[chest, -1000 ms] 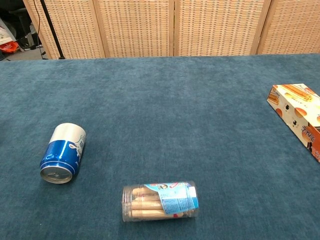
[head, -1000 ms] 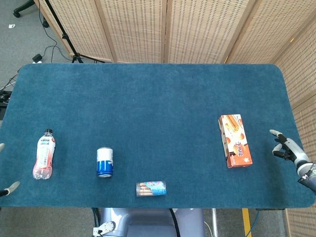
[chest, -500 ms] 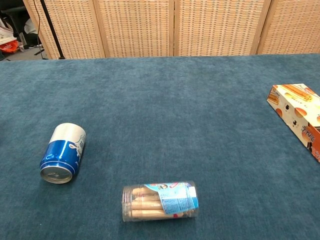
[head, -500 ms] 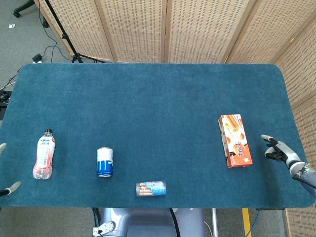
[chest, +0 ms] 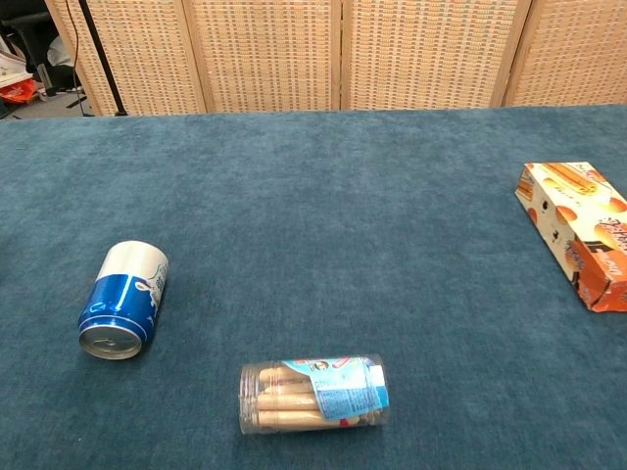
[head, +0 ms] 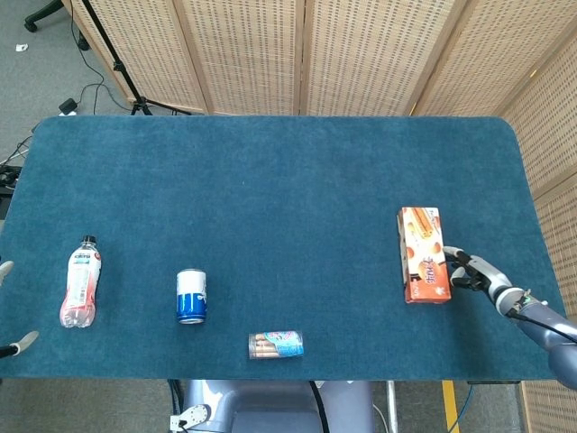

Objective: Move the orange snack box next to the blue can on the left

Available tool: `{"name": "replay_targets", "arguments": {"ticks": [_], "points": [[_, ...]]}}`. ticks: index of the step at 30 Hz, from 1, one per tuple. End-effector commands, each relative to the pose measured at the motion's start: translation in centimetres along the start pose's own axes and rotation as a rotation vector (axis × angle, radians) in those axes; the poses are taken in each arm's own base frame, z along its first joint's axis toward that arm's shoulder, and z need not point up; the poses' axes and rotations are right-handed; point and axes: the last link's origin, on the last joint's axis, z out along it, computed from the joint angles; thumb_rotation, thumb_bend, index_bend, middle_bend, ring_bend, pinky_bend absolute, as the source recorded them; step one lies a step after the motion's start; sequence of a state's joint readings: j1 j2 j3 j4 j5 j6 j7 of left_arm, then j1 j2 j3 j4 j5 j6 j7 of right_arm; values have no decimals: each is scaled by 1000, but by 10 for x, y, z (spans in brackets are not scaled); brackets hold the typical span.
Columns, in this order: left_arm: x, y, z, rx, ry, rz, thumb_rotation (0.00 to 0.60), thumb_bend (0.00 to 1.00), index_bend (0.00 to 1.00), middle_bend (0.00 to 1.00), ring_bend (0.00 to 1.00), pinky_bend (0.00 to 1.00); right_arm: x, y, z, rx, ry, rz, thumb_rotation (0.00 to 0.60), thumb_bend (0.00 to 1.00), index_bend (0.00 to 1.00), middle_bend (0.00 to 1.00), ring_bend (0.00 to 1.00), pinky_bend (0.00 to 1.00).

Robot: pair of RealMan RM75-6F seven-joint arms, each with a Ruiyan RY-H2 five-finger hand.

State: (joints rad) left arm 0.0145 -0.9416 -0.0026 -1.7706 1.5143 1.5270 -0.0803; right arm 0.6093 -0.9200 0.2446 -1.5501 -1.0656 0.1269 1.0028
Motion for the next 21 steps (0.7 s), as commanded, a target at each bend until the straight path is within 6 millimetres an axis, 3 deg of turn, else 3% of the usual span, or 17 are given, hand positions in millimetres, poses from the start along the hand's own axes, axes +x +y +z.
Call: {"name": "replay_targets", "arguments": {"ticks": [1, 10, 16, 21], "points": [[0, 0, 1, -1, -5, 1, 600, 0, 0, 0, 0, 0, -13, -14, 2, 21, -40, 14, 600, 1000, 44, 97, 14, 322], [-2, -1, 6, 9, -27, -4, 600, 0, 0, 0, 0, 0, -57, -58, 13, 64, -155, 14, 600, 1000, 48, 100, 14, 325], [-2, -3, 10, 22, -39, -9, 600, 0, 0, 0, 0, 0, -88, -78, 23, 93, -191, -4, 600, 1000, 57, 107, 14, 325], [-2, -4, 13, 26, -49, -11, 600, 0, 0, 0, 0, 0, -100, -89, 32, 97, -178, -40, 600, 1000, 57, 107, 13, 325]]}}
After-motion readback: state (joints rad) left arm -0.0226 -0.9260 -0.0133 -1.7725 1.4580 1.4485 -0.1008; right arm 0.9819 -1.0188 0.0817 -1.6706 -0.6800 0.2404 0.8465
